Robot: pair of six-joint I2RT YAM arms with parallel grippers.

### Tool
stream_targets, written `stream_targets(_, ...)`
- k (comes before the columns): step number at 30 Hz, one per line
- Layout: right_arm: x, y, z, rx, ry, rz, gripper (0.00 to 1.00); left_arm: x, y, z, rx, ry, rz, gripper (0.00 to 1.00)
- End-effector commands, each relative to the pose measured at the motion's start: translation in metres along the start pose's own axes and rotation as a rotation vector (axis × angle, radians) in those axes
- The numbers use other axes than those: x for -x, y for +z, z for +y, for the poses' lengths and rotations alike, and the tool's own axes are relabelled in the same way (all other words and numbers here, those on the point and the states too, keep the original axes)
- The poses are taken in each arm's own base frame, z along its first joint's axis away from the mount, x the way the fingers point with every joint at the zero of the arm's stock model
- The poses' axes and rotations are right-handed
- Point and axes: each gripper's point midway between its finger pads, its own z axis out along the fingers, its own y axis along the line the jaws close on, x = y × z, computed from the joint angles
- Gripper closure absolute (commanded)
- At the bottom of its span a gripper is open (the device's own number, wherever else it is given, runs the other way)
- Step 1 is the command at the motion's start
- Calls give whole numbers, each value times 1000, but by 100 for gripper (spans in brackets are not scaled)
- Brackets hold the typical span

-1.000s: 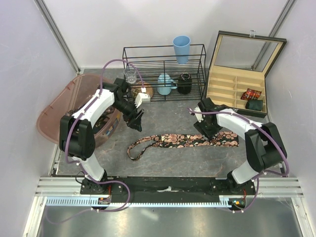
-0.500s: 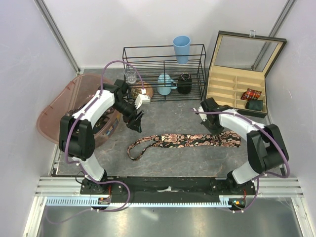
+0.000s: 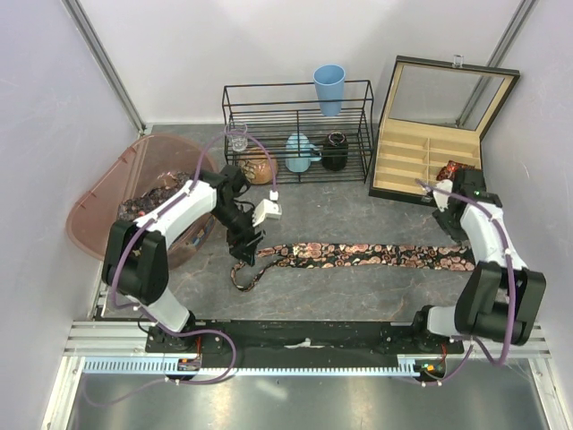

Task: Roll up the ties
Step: Flatten out the tie at the center of the board.

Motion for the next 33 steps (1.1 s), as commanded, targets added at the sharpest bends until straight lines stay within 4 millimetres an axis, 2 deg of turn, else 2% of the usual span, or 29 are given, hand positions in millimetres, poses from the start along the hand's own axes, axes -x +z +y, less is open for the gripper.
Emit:
stream_targets(1,30,-20,-24,85,-3,-106,35,-9,4,-14,6,137,43,23)
stream_targets(3,42,-30,-2,221,-24,-181,26,-8,7,-17,-2,143,41,23)
stream_targets(5,49,-34,21,292,-77,-180,25,-4,7,-16,-5,130,26,23)
stream_targets(8,62,-34,62,386,-126,-180,27,0,10,-15,-18,112,17,24)
stream_targets(9,66,-36,74,418,-106,-178,30,0,10,-14,-20,106,19,24)
stream_targets(10,71,-38,95,457,-145,-180,31,0,11,-13,-18,103,19,24)
stream_targets(11,74,-38,103,472,-145,-180,33,-1,11,-13,-17,98,22,24)
stream_targets(12,80,-43,121,495,-187,-188,36,0,11,-12,-12,99,22,25)
stream_targets(15,83,-35,143,514,-214,-179,41,-1,11,-9,-2,95,28,25)
stream_targets(19,74,-17,162,521,-255,-126,47,0,12,-8,2,83,29,25)
stream_targets(22,70,-2,163,471,-276,-103,51,0,13,-5,7,65,30,26)
stream_targets(26,54,4,146,374,-330,-56,57,-3,13,-6,9,59,39,26)
stream_targets(29,37,6,128,295,-375,-29,58,-6,15,-6,4,52,48,29)
stream_targets(32,15,15,94,237,-316,27,60,-7,16,-8,3,56,46,32)
stream_targets(33,15,15,84,215,-301,28,60,-10,17,-9,0,56,52,33)
